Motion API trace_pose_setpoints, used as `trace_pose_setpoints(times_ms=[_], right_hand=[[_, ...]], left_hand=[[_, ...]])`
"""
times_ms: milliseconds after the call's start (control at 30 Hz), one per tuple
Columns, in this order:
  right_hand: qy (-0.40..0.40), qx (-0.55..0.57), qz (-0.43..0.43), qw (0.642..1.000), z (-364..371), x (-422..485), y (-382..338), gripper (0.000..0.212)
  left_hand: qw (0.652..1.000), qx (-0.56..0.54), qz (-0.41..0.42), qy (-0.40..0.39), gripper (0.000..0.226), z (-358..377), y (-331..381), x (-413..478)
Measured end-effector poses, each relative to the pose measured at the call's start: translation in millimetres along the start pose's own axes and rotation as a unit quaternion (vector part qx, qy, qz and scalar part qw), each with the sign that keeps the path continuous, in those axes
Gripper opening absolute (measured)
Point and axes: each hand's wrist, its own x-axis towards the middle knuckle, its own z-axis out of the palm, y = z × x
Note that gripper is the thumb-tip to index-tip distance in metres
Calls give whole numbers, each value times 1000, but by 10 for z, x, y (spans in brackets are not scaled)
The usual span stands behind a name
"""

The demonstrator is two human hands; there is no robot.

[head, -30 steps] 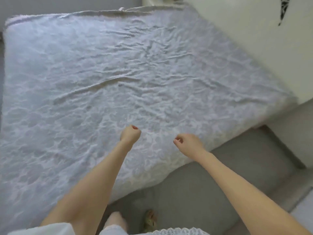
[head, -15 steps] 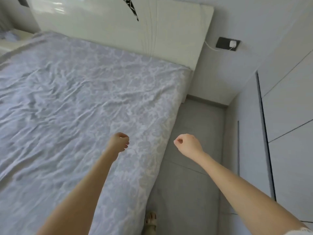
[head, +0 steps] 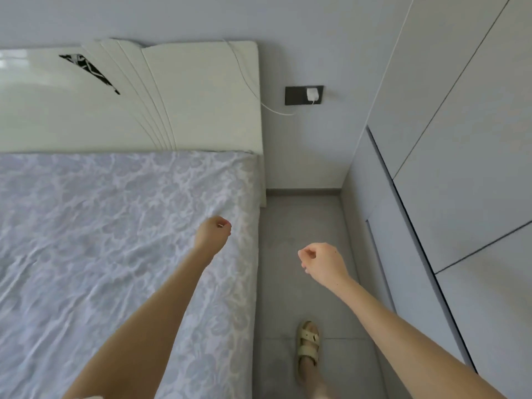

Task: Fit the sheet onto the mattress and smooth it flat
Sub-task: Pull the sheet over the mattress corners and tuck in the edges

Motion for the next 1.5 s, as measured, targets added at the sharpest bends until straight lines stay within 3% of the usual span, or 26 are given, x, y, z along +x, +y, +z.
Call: trace_pose_setpoints(times_ms=[333,567,767,1000,1200,1333,1400,1500], right_hand=[[-24,41,31,998,-439,2372,-161,29],[-37,69,59,995,-249,3862,-478,36],[-47,123,121,984,277,5189,-667,48],[-22,117,110,987,1002,6450,-682,32],[-16,78,158,984,1600,7162,-576,38],[-1,32,133,991,1756,7334,-620,36],[6,-10,110,994,1784,7364,-621,31],[-14,-103,35,994,1690,7382,-640,30]], left_hand=[[990,86,-42,101,19,319,649,1962],[983,120,-78,118,44,339,656,3383],[970,177,-105,132,45,505,438,4696],[926,336,137,100,10,777,94,5867],[914,380,106,92,22,817,-192,6414],[917,383,71,90,32,795,-349,6682],[910,393,95,90,25,767,-376,6787],[873,441,185,92,17,699,-421,6890]])
